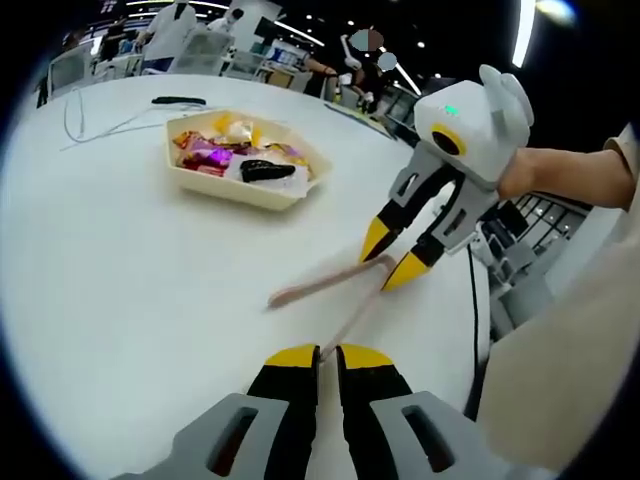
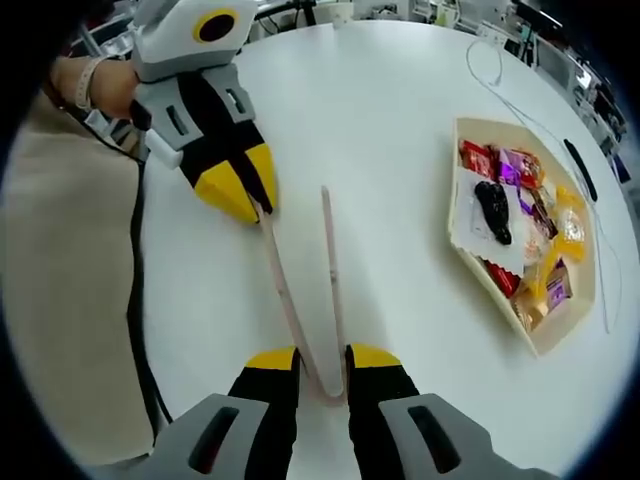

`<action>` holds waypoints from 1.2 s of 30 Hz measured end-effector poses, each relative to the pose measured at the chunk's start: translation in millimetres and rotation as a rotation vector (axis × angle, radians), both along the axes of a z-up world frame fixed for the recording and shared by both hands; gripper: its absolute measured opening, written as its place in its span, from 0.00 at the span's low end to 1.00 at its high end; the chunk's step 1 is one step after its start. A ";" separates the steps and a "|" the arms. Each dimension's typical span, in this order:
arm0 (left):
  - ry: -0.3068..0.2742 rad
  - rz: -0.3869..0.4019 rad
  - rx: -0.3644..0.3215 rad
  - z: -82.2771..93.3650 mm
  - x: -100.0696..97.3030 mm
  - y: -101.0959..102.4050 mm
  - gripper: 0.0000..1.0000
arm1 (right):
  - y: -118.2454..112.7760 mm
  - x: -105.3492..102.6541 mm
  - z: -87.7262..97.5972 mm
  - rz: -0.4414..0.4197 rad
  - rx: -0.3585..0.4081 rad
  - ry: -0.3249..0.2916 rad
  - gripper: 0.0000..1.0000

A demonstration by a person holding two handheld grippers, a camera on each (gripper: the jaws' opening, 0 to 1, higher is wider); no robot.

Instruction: Place the target food into the container with the food tongs after gripping and lifting it, then release it inside without dropping or visibly crushing the food.

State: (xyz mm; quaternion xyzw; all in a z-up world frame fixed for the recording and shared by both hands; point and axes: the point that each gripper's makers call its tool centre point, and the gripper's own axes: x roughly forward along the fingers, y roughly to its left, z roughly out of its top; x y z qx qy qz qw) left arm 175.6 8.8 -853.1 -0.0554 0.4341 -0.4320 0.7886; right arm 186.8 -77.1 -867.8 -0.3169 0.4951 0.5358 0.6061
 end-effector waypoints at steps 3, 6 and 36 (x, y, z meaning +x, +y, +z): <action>0.001 0.001 0.003 -0.7 -0.4 0.3 0.05 | 0.5 0.2 -0.5 0.004 -0.008 -0.003 0.17; -0.002 -0.001 0.006 -0.9 -0.2 0.6 0.05 | 0.3 1.0 -1.0 0.005 -0.009 -0.003 0.17; -0.080 -0.050 0.025 4.3 -1.7 -9.1 0.19 | -2.2 1.0 -1.7 -0.046 -0.003 -0.100 0.20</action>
